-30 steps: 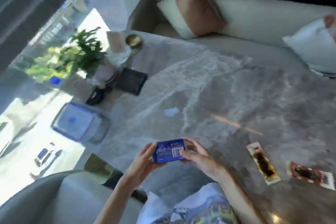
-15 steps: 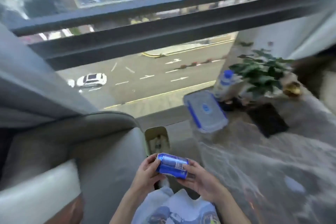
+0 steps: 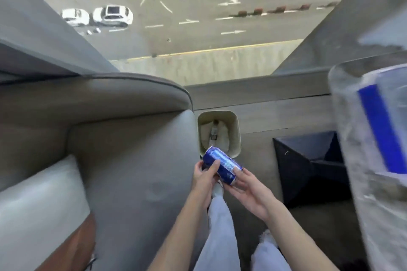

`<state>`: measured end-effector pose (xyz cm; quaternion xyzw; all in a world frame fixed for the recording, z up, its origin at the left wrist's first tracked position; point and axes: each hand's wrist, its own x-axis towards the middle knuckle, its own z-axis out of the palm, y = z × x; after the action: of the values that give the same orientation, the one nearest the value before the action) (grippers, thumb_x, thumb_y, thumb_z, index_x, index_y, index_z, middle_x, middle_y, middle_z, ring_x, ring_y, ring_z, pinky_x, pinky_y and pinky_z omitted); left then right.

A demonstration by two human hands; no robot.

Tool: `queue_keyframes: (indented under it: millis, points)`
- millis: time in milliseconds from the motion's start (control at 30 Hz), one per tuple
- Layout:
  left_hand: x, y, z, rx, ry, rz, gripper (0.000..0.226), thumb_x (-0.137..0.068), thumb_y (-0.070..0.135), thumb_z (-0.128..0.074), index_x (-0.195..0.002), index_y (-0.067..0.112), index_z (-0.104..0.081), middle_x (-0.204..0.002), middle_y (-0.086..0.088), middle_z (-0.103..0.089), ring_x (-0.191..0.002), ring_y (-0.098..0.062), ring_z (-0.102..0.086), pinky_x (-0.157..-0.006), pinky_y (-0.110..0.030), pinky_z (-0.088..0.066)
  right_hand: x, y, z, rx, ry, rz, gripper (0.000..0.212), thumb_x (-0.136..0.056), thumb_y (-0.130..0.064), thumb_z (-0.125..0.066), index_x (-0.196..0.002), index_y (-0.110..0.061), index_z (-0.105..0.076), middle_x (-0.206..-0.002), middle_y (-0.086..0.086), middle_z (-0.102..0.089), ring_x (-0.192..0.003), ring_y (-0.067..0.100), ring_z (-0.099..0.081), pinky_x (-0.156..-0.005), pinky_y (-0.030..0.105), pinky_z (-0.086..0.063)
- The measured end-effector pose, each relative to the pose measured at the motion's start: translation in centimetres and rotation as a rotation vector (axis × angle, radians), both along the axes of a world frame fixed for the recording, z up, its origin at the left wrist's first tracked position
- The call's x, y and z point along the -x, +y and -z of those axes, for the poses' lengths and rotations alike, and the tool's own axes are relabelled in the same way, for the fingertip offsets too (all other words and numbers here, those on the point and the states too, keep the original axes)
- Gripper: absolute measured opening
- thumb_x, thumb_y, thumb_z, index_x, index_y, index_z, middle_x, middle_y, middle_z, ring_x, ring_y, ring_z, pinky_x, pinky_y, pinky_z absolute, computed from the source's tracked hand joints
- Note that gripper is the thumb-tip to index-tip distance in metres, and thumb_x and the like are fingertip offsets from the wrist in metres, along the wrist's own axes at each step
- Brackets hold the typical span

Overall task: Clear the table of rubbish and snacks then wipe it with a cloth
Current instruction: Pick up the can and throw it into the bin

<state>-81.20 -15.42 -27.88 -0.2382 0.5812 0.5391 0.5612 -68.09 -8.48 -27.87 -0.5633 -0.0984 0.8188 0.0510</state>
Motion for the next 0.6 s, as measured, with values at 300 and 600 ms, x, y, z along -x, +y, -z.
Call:
queue_keyframes:
  millis: [300, 600]
  points:
    - [1.5, 6.5, 21.4, 0.061, 0.071, 0.204, 0.044, -0.093, 0.010, -0.062, -0.134, 0.003, -0.047, -0.127, -0.021, -0.062, -0.116, -0.034, -0.063, -0.106, -0.049, -0.047, 2.3, 4.7, 19.0, 0.026, -0.186, -0.077, 0.039, -0.087, -0.027, -0.069, -0.120, -0.013, -0.053, -0.114, 0.017, -0.069, -0.095, 0.026, -0.069, -0.084, 0.036, -0.055]
    - [2.7, 11.2, 32.5, 0.109, 0.007, 0.204, 0.052, -0.094, -0.002, -0.054, -0.142, 0.000, -0.035, -0.134, -0.023, -0.056, -0.121, -0.036, -0.060, -0.106, -0.044, -0.048, 5.8, 8.9, 30.7, -0.128, -0.317, 0.010, 0.054, -0.085, -0.008, -0.071, -0.123, -0.015, -0.032, -0.122, 0.017, -0.054, -0.114, 0.032, -0.063, -0.101, 0.043, -0.050]
